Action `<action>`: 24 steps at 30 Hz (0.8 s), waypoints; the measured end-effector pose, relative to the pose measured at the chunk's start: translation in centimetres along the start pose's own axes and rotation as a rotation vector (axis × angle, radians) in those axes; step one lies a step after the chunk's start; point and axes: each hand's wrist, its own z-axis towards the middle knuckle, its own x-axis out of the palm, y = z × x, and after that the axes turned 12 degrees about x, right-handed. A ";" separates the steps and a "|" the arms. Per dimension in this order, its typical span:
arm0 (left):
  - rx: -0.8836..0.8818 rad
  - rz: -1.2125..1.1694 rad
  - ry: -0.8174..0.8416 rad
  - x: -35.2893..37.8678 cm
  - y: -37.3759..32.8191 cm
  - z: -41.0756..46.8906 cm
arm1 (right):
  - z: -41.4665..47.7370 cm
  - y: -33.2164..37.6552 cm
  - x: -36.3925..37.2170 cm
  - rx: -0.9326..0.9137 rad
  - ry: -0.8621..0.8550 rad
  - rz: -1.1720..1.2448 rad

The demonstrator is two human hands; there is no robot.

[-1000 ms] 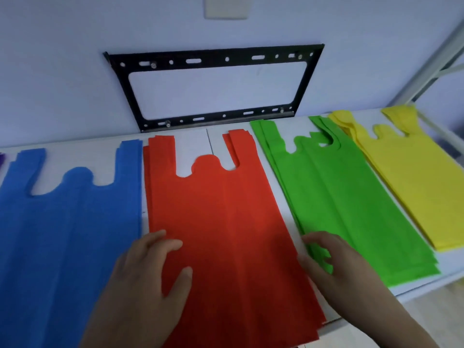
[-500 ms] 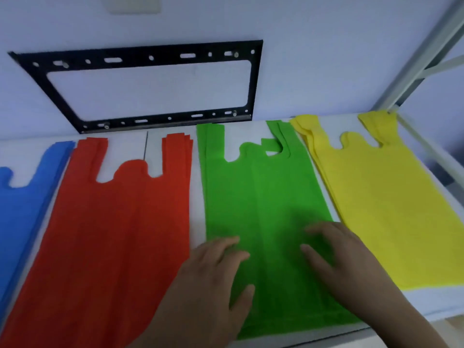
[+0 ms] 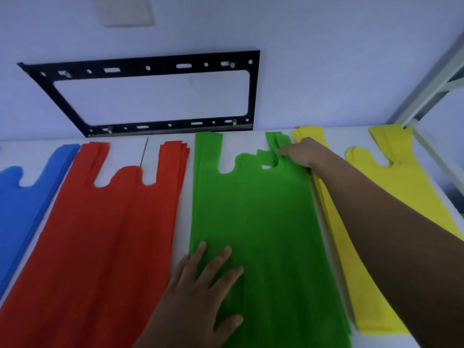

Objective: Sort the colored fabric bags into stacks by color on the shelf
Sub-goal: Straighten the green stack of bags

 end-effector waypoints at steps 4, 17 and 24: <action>-0.002 -0.005 -0.007 0.1 0.2 0.2 | -0.3 1.3 0.2 0.008 0.260 0.480; 0.000 0.022 -0.123 0.7 0.5 0.4 | -1.4 -0.9 3.3 -0.529 -0.356 0.048; -0.038 -0.123 -0.091 0.7 0.9 0.1 | -6.0 4.0 13.8 -0.608 -0.080 -0.603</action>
